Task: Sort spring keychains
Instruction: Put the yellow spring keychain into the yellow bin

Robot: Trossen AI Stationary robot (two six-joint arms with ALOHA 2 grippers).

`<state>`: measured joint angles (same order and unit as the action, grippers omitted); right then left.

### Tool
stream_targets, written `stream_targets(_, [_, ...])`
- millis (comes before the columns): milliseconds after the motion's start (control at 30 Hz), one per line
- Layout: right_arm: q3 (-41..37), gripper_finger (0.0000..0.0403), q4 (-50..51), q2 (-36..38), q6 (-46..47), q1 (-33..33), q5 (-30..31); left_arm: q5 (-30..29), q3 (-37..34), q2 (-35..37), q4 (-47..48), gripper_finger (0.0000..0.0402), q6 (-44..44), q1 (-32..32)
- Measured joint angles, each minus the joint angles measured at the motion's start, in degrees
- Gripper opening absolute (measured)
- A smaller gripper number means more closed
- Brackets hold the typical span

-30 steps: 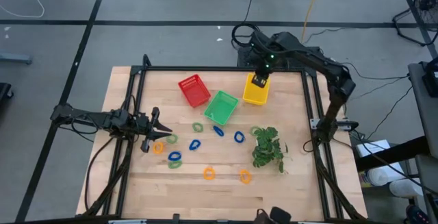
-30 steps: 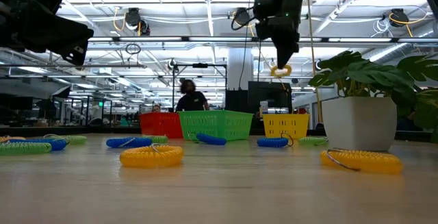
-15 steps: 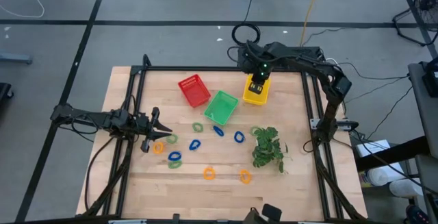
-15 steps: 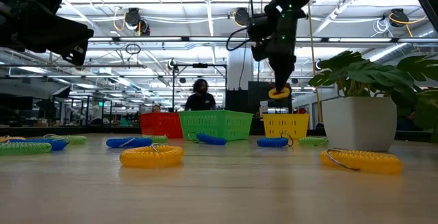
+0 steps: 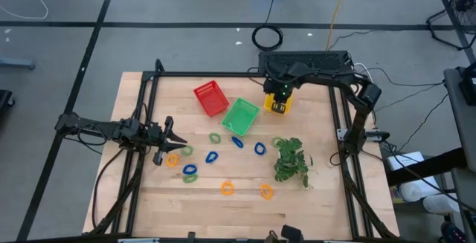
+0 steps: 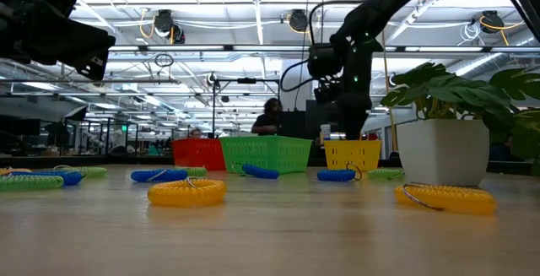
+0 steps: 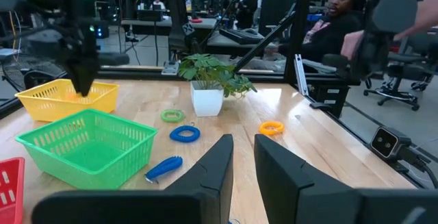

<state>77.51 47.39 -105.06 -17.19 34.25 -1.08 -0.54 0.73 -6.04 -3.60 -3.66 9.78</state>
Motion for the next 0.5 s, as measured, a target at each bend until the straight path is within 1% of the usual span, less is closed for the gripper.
stream_targets(100, [-2.3,0.0,-3.0,0.0,-0.2,-0.2,0.0,0.0,0.0,0.0,0.0,0.0067,0.0,0.0])
stream_targets(267, [-3.7,0.0003,-4.8,0.0,-4.1,-1.5,5.7,0.0,0.0,0.0,0.0,0.0067,0.0,0.0])
stream_targets(333, [-3.8,0.0014,-5.0,0.0,-6.1,-2.2,7.4,0.0,0.0,0.0,0.0,0.0067,0.0,0.0])
stream_targets(500, [-3.8,0.0055,-5.9,0.0,-7.6,-2.5,7.2,0.0,0.0,0.0,0.0,0.0067,0.0,0.0])
